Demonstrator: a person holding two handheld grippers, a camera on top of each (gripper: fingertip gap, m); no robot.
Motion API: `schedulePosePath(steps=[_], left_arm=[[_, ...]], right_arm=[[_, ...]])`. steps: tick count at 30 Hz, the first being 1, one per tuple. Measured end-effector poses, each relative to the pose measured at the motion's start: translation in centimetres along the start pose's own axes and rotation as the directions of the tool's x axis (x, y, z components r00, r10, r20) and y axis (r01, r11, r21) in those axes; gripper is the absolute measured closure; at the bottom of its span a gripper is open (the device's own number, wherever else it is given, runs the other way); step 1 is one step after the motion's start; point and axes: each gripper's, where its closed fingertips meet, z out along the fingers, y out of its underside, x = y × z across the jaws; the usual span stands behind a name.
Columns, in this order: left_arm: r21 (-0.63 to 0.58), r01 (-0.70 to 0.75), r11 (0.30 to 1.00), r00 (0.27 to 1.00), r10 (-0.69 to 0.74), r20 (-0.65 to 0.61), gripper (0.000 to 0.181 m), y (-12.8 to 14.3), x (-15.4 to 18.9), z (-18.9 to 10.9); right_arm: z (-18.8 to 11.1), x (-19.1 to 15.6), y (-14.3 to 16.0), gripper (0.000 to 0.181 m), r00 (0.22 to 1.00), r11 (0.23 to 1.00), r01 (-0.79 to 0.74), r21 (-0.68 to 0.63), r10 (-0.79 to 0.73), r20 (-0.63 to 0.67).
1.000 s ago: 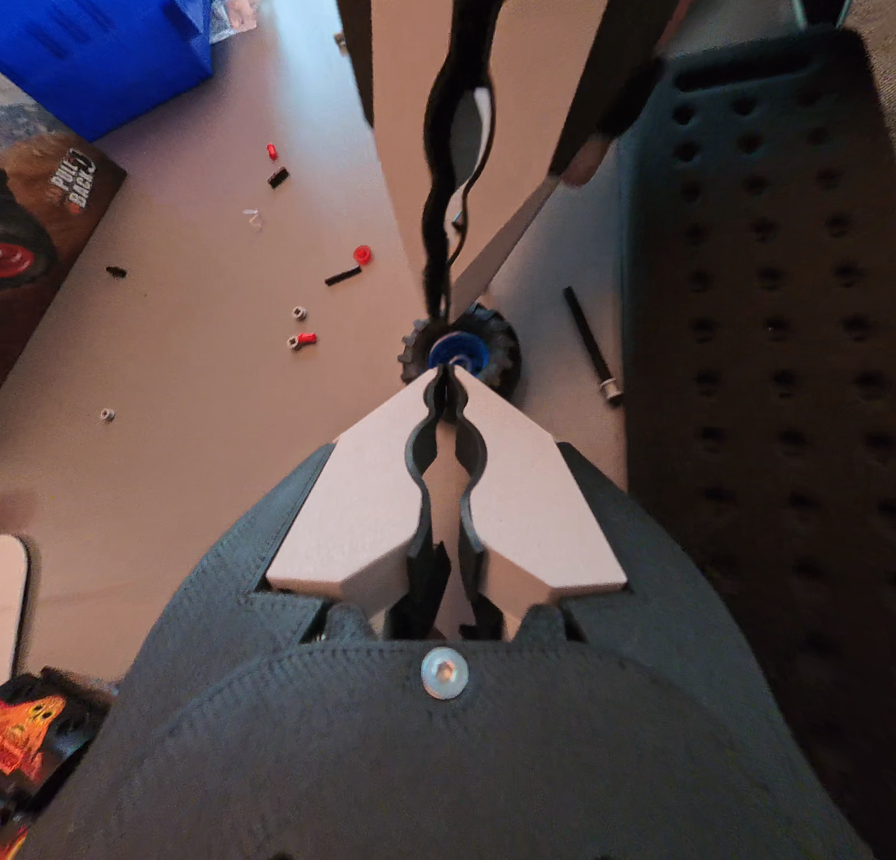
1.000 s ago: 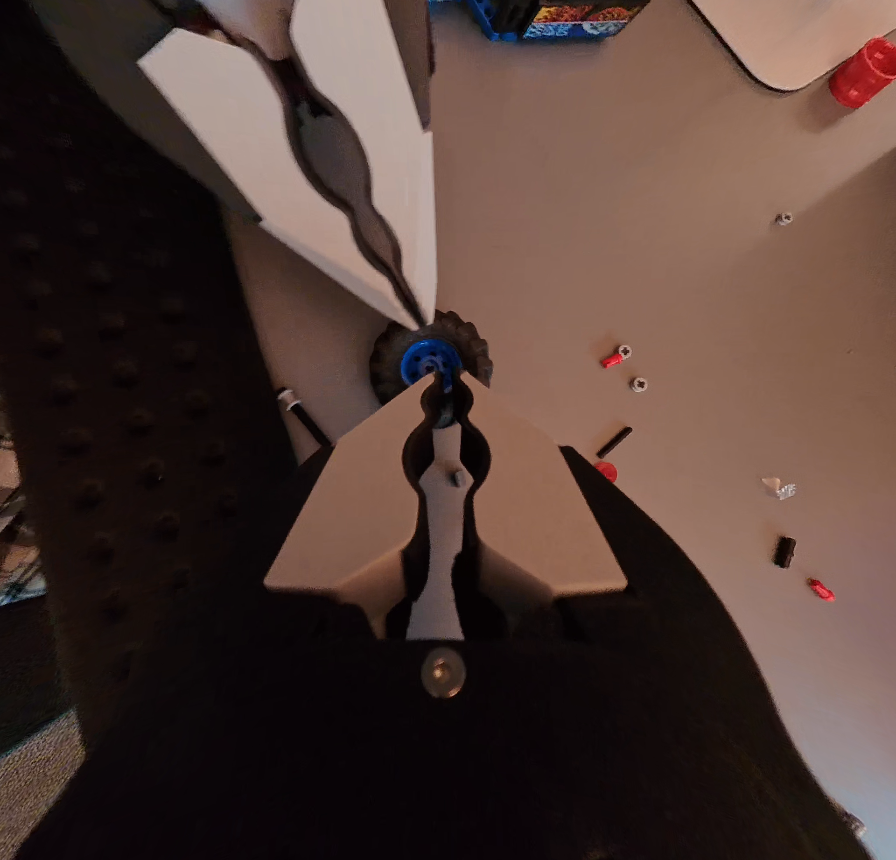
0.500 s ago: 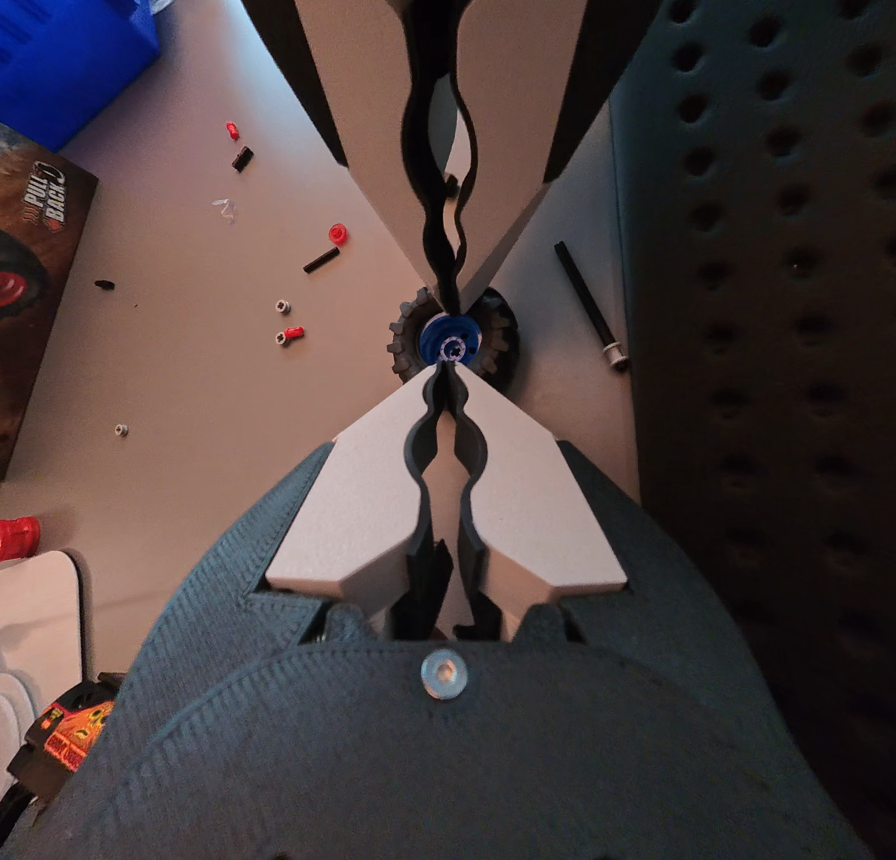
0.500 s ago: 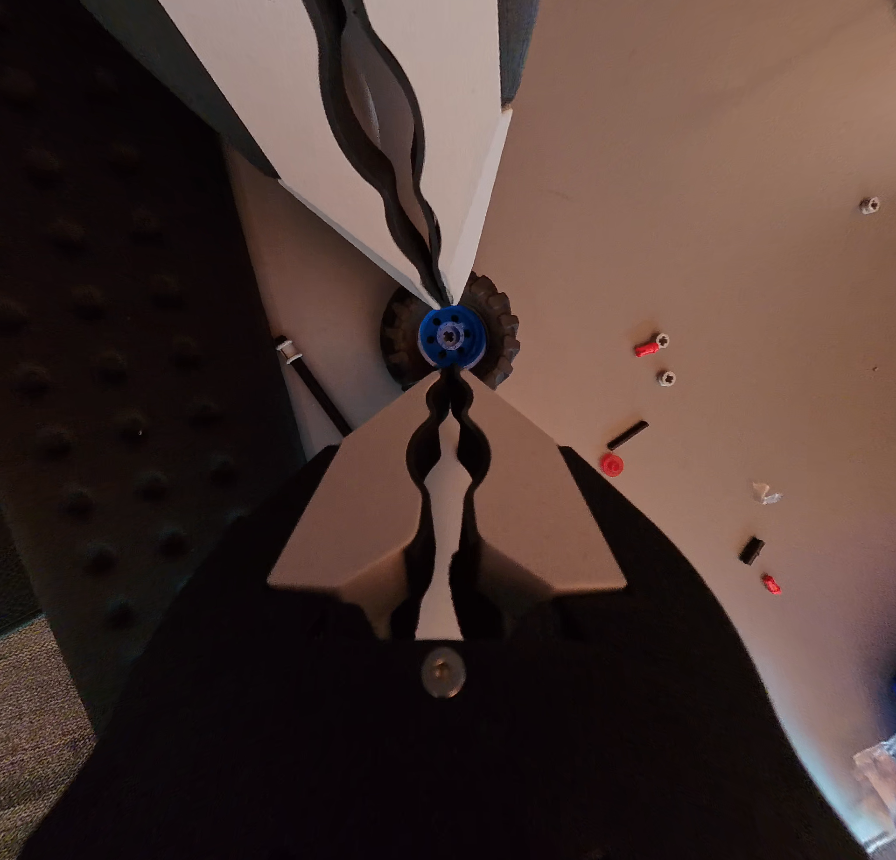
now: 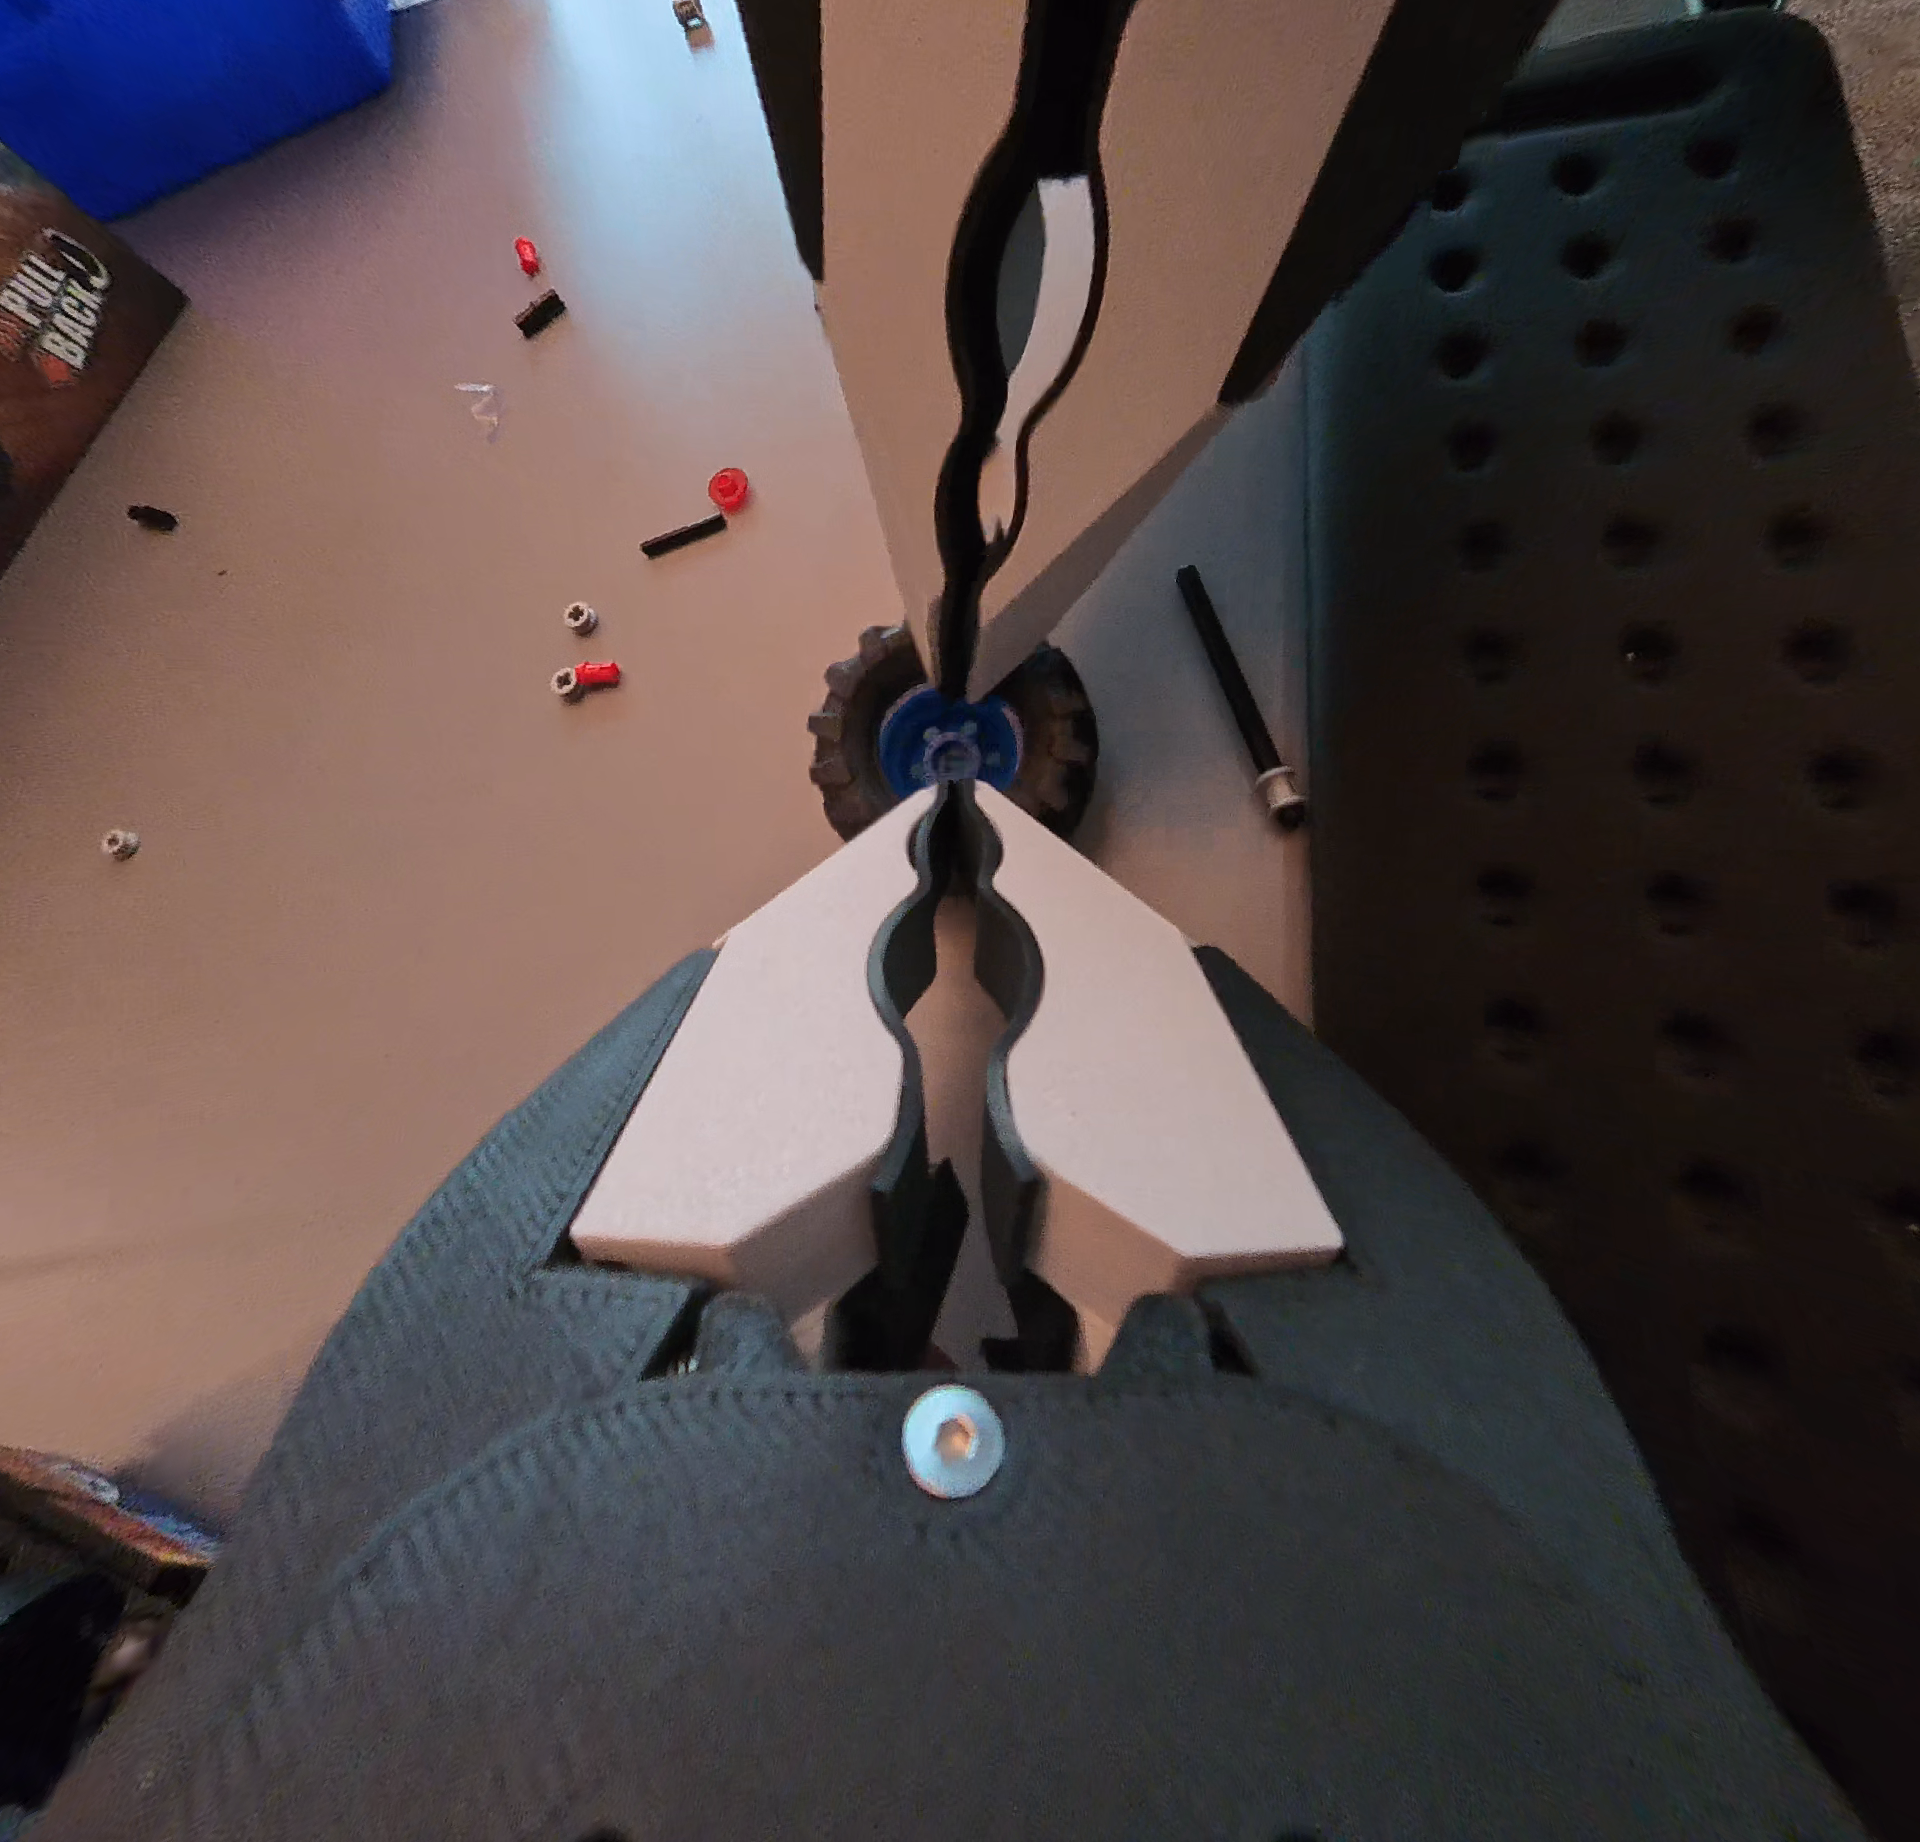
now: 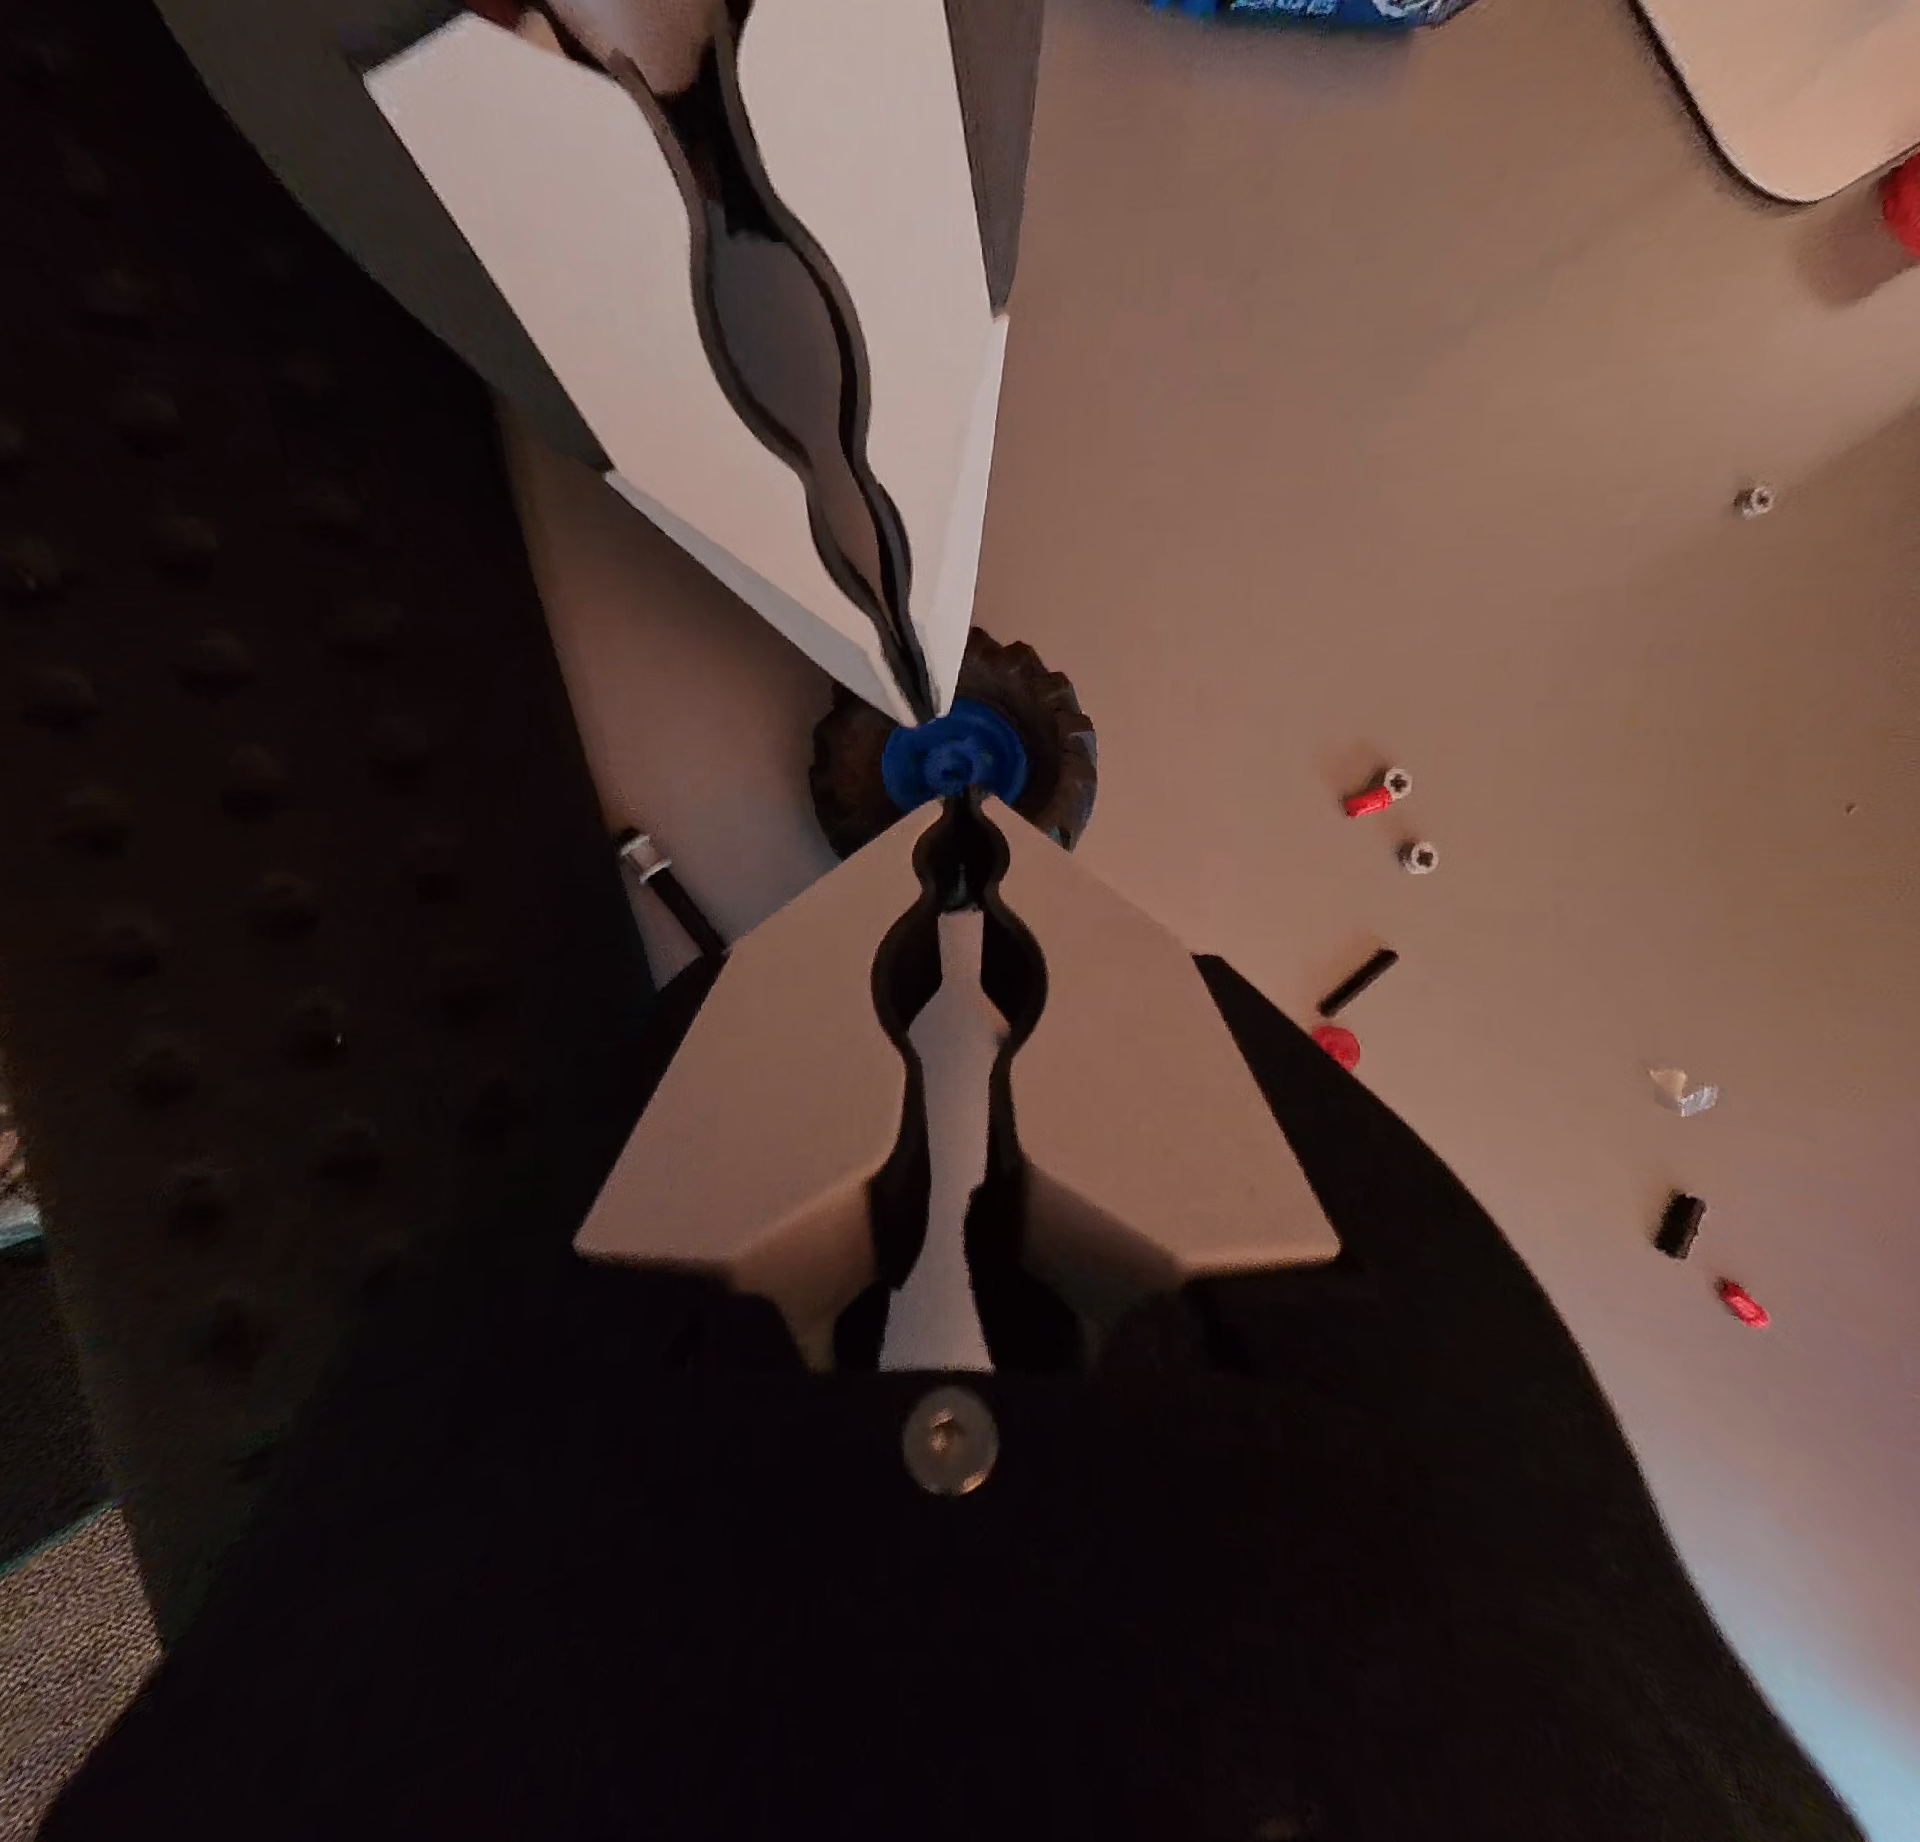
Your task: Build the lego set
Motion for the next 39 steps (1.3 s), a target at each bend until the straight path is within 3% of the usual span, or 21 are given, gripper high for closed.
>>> schedulePosePath(steps=[6, 10, 12, 15, 19, 26, 39], left_arm=[[0.03, 0.087, 0.996, 0.996, -0.087, 0.019, 0.181, -0.2, -1.7, -1.1], [0.004, -0.011, 1.0, 1.0, 0.011, 0.016, 0.181, -0.7, -1.1, -0.3], [-0.069, -0.11, 0.992, 0.992, 0.113, 0.047, 0.181, 0.0, -1.2, 0.1], [-0.15, -0.158, 0.976, 0.986, 0.165, 0.036, 0.181, 0.3, -1.1, 0.1], [-0.166, -0.207, 0.964, 0.977, 0.213, 0.023, 0.18, 0.5, -1.1, 0.0], [-0.183, -0.217, 0.959, 0.976, 0.219, -0.009, 0.179, 0.9, -1.0, -0.3], [-0.167, -0.207, 0.964, 0.973, 0.22, 0.064, 0.178, 1.4, -1.0, -0.5]], right_arm=[[0.8, 0.5, 0.3, 0.181, 0.999, 0.999, -0.037, -0.002, 0.037, -0.026], [1.3, 0.3, 0.4, 0.181, 0.999, 0.999, -0.033, -0.036, 0.033, -0.02], [1.4, 0.3, 0.5, 0.181, 0.999, 0.997, -0.032, -0.063, 0.031, -0.016], [1.4, 0.3, 0.6, 0.181, 1.0, 0.995, 0.001, -0.097, -0.003, -0.017], [1.4, 0.3, 0.6, 0.181, 1.0, 0.997, -0.009, -0.071, 0.009, 0.007], [1.5, 0.2, 0.5, 0.181, 1.0, 0.998, -0.023, -0.057, 0.023, 0.007], [1.7, 0.3, 0.3, 0.181, 0.999, 0.993, 0.016, -0.118, -0.019, -0.026]])
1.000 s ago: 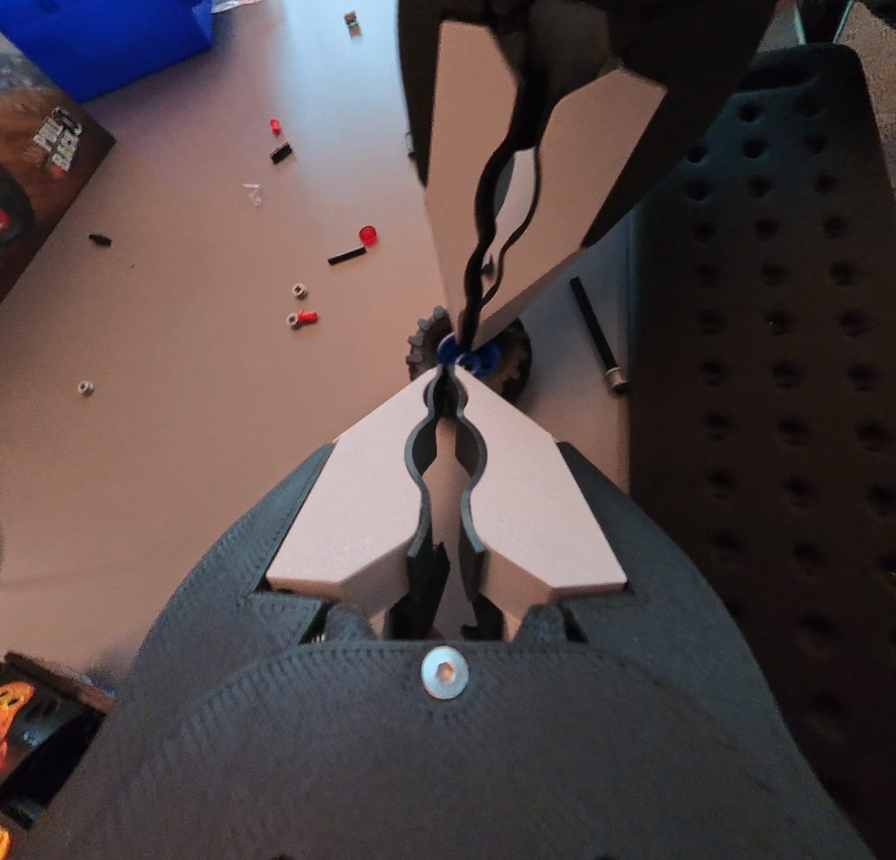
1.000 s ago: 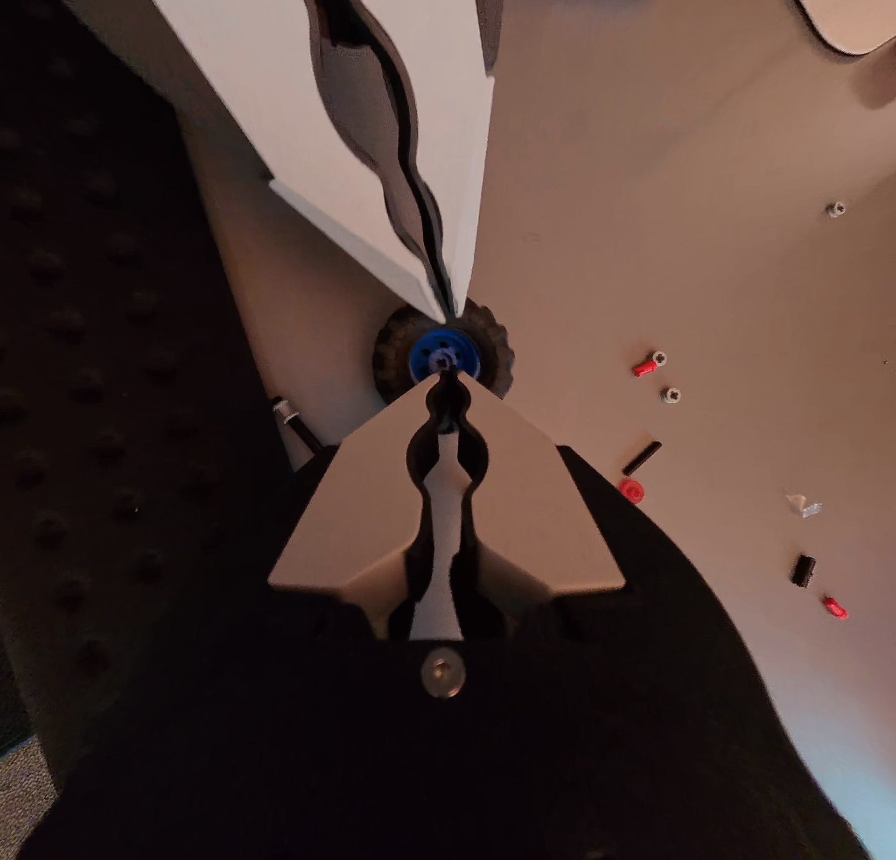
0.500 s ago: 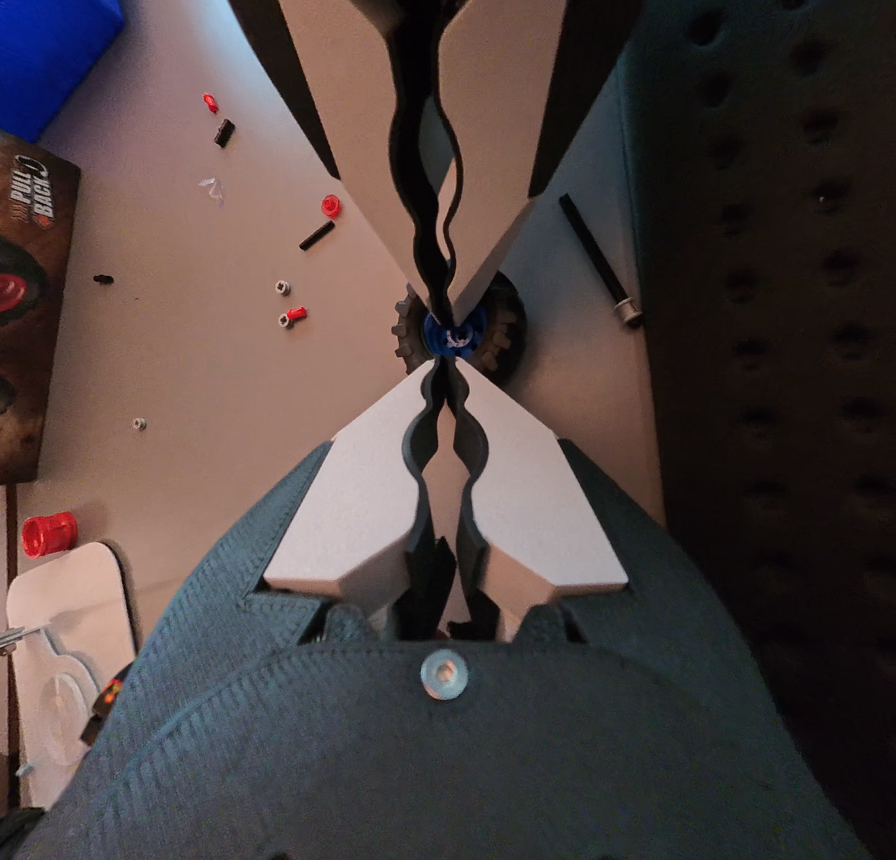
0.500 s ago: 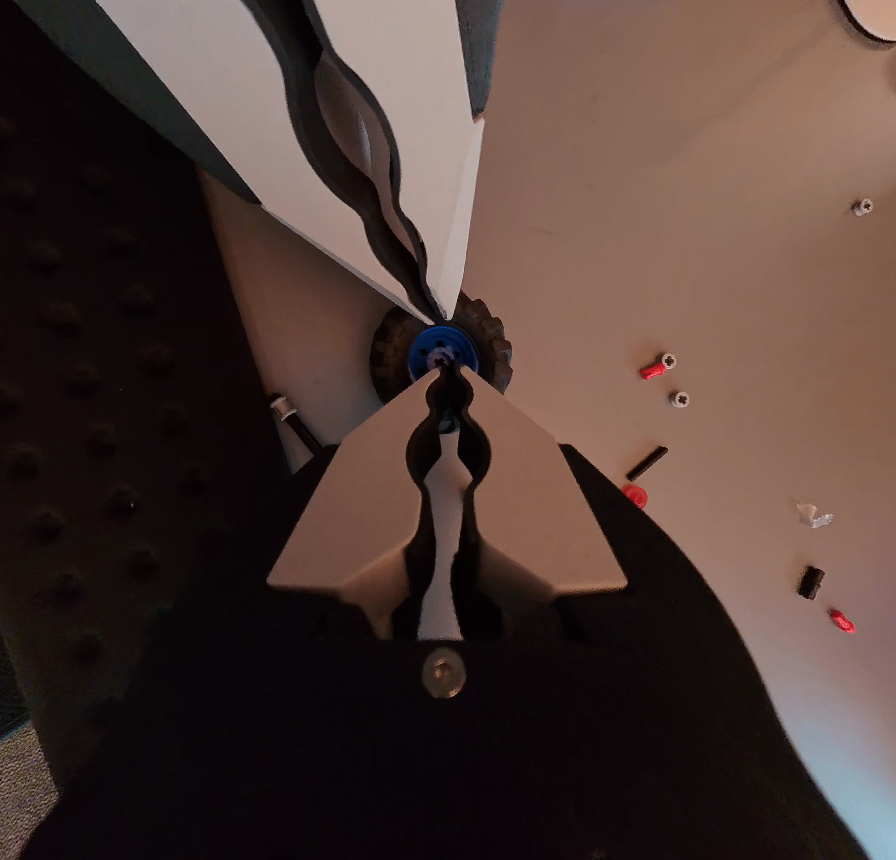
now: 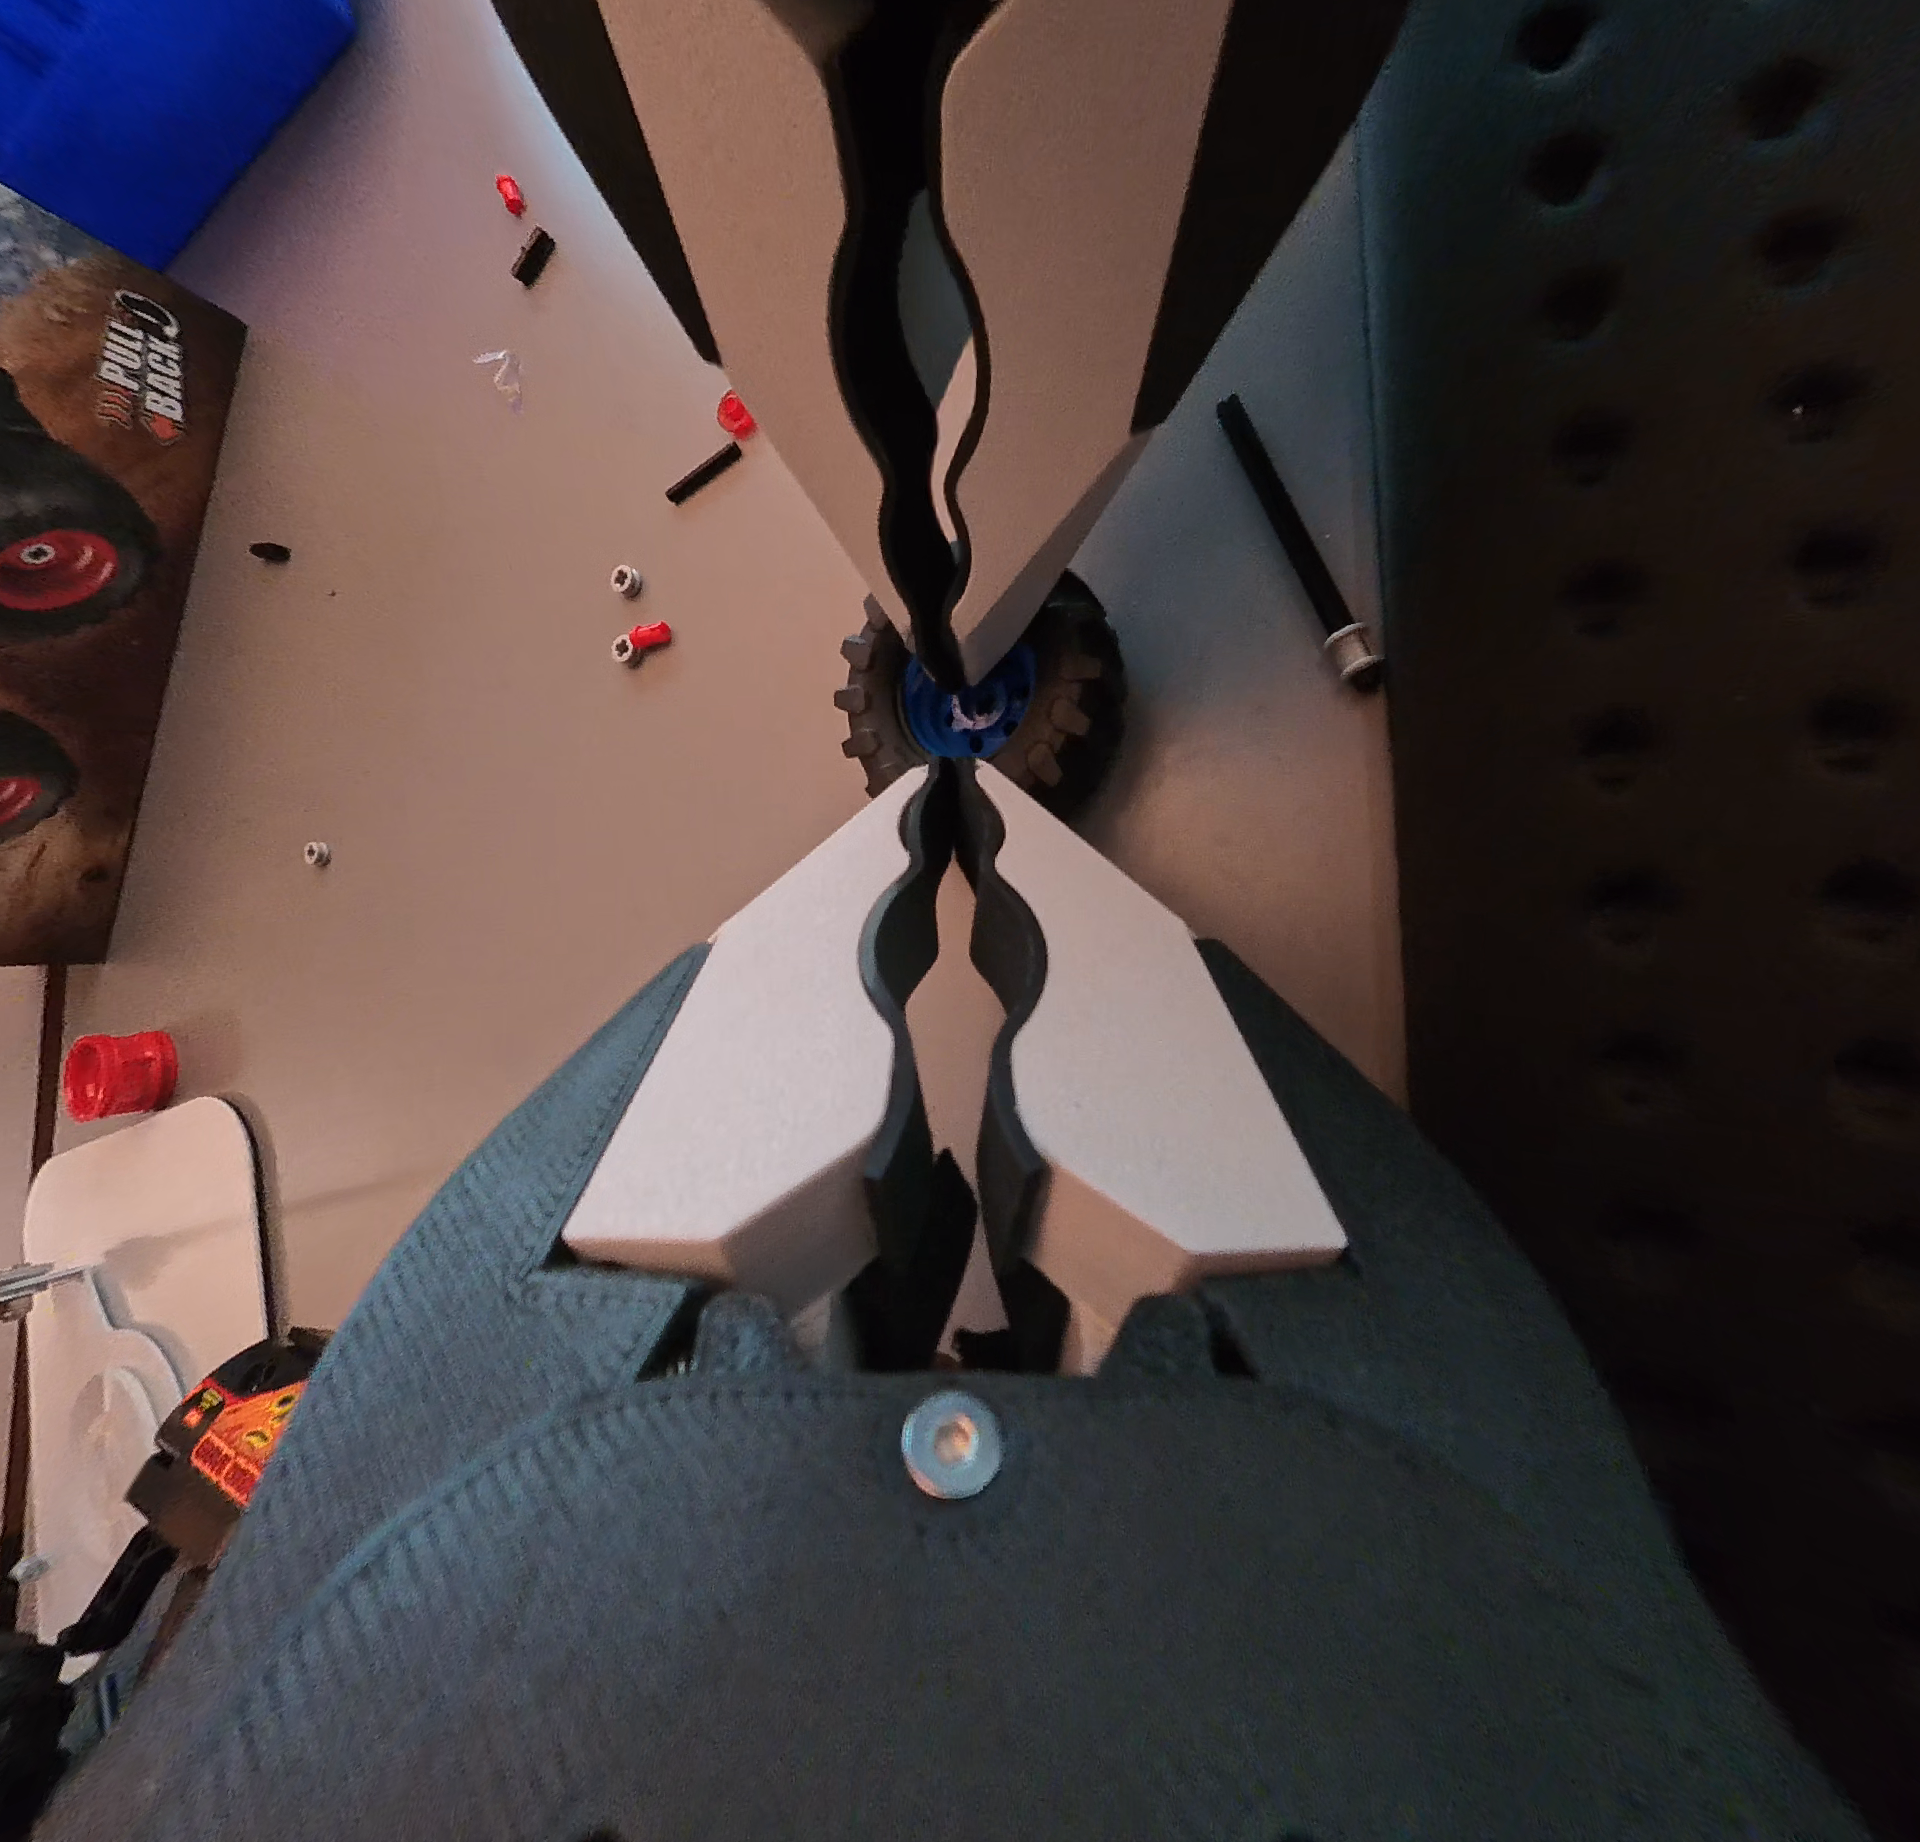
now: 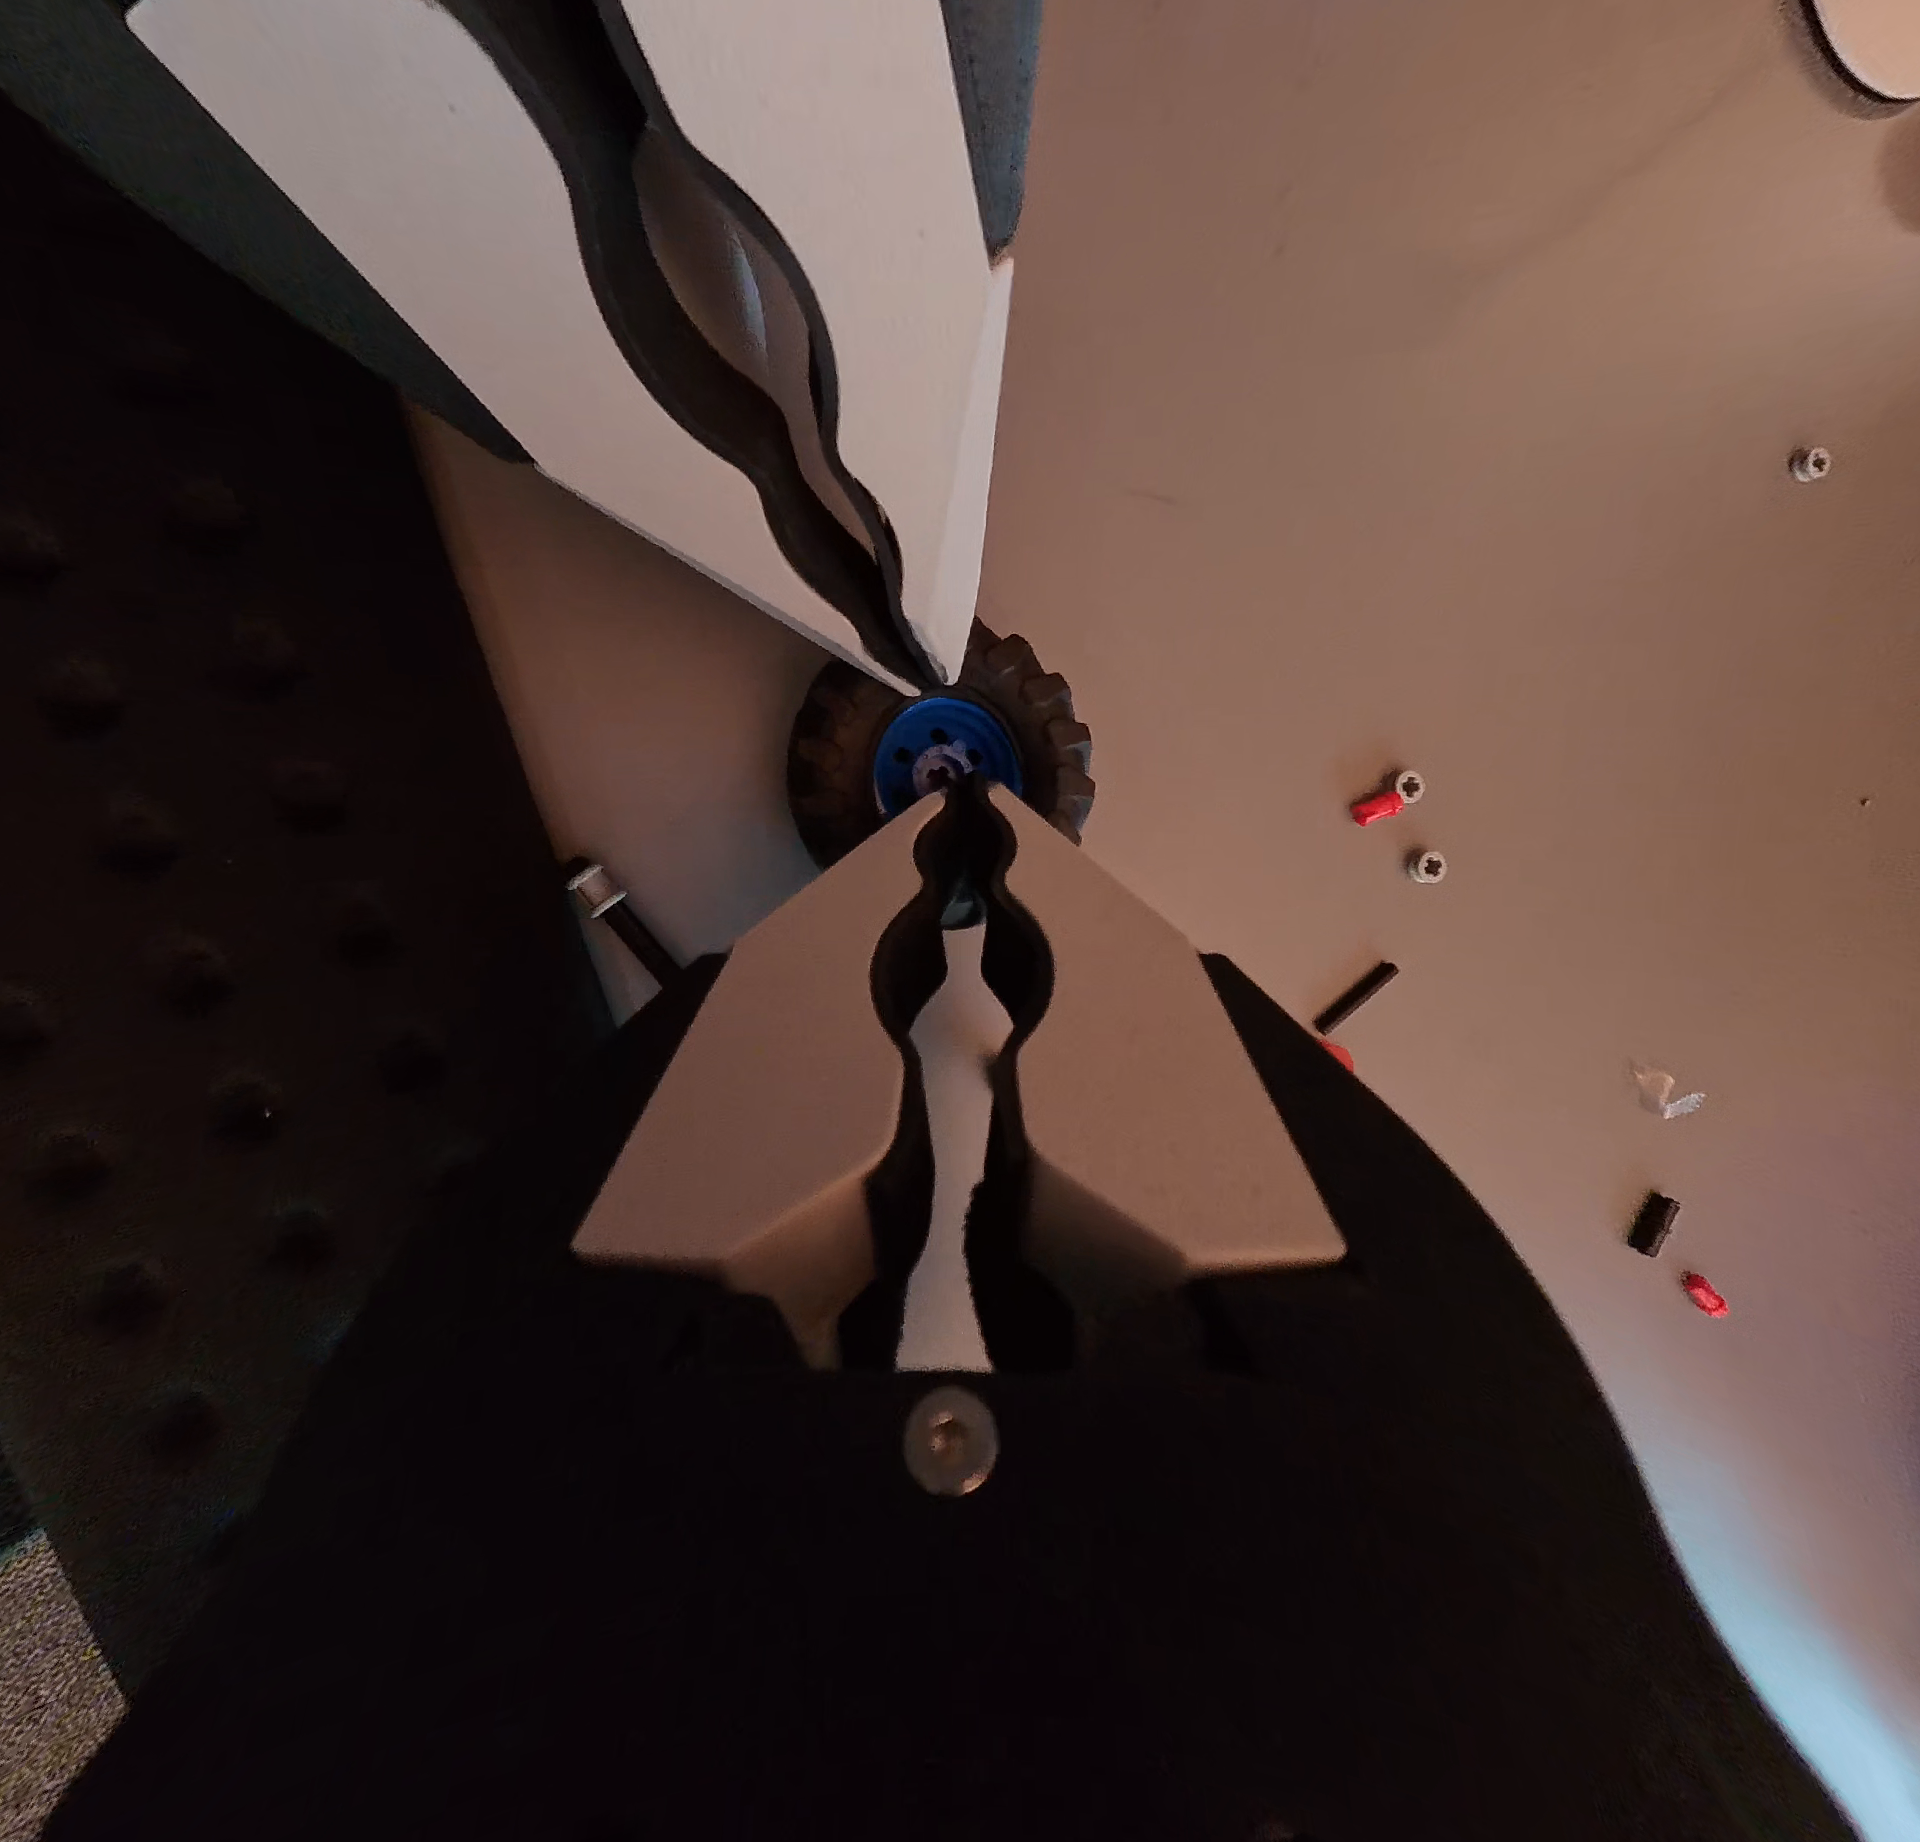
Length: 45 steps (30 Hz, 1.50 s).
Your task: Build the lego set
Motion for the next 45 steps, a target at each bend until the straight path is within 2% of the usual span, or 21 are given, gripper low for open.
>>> schedulePosePath(steps=[3, 16, 24, 28, 33, 36, 39, 41, 45], left_arm=[[0.002, -0.012, 1.0, 1.0, 0.012, 0.016, 0.178, 0.0, 0.0, 0.0], [-0.131, -0.195, 0.972, 0.98, 0.197, 0.001, 0.179, 0.2, 0.6, -0.2], [-0.165, -0.266, 0.95, 0.96, 0.276, 0.039, 0.18, -0.1, 0.8, -0.2], [-0.121, -0.248, 0.961, 0.961, 0.26, 0.097, 0.181, -1.2, 1.1, -0.1], [-0.109, -0.243, 0.964, 0.965, 0.251, 0.071, 0.181, -1.2, 1.2, 0.0], [-0.046, -0.12, 0.992, 0.992, 0.121, 0.029, 0.181, -1.1, 1.1, 0.0], [-0.025, -0.065, 0.998, 0.989, 0.068, 0.135, 0.181, -0.6, -0.7, -0.3], [-0.011, -0.027, 1.0, 0.989, 0.028, 0.144, 0.181, -0.3, -1.2, -0.5], [-0.065, -0.085, 0.994, 0.986, 0.093, 0.135, 0.18, 0.0, -1.3, -0.3]], right_arm=[[0.0, 0.0, 0.0, 0.181, 1.0, 1.0, 0.008, -0.008, -0.008, -0.014], [0.2, 0.1, -0.4, 0.181, 1.0, 1.0, 0.021, 0.008, -0.021, -0.007], [0.3, 0.1, -0.6, 0.181, 0.999, 0.997, 0.019, 0.07, -0.017, -0.033], [0.4, 0.1, -0.9, 0.181, 0.998, 0.996, 0.031, 0.09, -0.025, -0.063], [0.5, 0.0, -1.0, 0.181, 0.998, 0.992, 0.019, 0.123, -0.012, -0.054], [0.4, 0.0, -1.0, 0.181, 0.999, 0.99, 0.015, 0.141, -0.009, -0.044], [0.4, 0.0, -1.1, 0.181, 0.999, 0.988, 0.019, 0.153, -0.012, -0.046], [0.4, 0.0, -1.1, 0.181, 0.999, 0.988, 0.021, 0.151, -0.014, -0.048], [0.4, 0.0, -1.1, 0.181, 1.0, 0.987, 0.009, 0.163, -0.005, -0.027]])
